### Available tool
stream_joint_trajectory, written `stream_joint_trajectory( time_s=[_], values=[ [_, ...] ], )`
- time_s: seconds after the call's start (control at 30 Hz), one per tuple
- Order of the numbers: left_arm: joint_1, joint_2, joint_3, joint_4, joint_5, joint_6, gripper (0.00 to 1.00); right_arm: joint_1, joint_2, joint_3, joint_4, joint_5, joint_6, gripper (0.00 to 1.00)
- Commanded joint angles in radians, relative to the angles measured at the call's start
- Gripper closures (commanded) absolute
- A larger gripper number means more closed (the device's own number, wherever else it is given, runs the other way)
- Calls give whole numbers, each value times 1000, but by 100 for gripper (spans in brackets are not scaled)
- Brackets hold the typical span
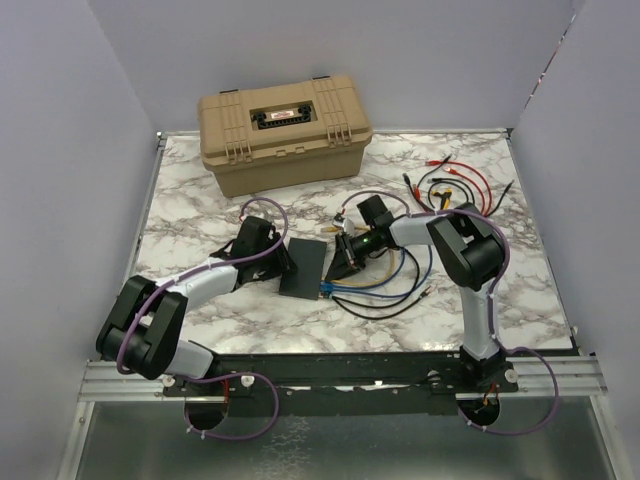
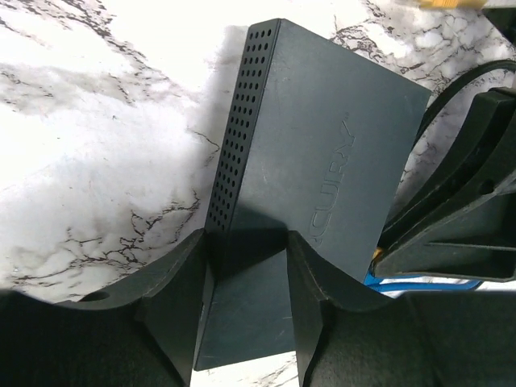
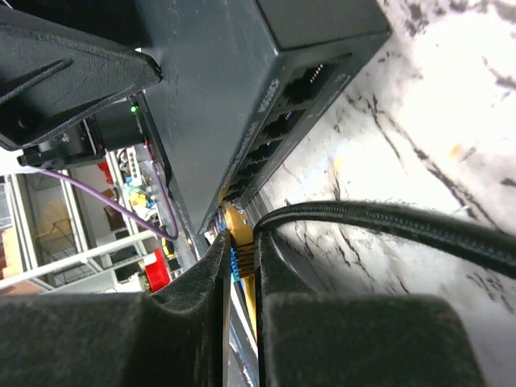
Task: Pull the plug from the switch port
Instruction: Pull the connector from the switch port.
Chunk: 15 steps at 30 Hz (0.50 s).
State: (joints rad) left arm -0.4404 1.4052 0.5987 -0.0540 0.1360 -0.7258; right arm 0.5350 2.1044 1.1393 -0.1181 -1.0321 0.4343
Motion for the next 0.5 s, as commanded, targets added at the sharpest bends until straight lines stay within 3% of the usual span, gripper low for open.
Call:
stream_joint_trajectory(
  time_s=[0.0, 0.13, 0.2, 0.3, 0.47],
  values=[
    [-17, 30, -9, -135, -16, 13, 56, 6, 18, 49, 20, 68, -8, 88],
    [-17, 60, 1, -143, -27, 15, 63, 4, -7, 4, 60, 56, 11, 66],
    [-16, 75, 6, -145, -29, 16, 68, 0, -12, -23, 102, 36, 36, 60],
    [-17, 95, 14, -146, -31, 15, 76, -3, -8, -52, 185, 16, 90, 60],
    [-16, 107, 21, -148, -30, 21, 85, -3, 13, -43, 191, 6, 102, 70]
  ],
)
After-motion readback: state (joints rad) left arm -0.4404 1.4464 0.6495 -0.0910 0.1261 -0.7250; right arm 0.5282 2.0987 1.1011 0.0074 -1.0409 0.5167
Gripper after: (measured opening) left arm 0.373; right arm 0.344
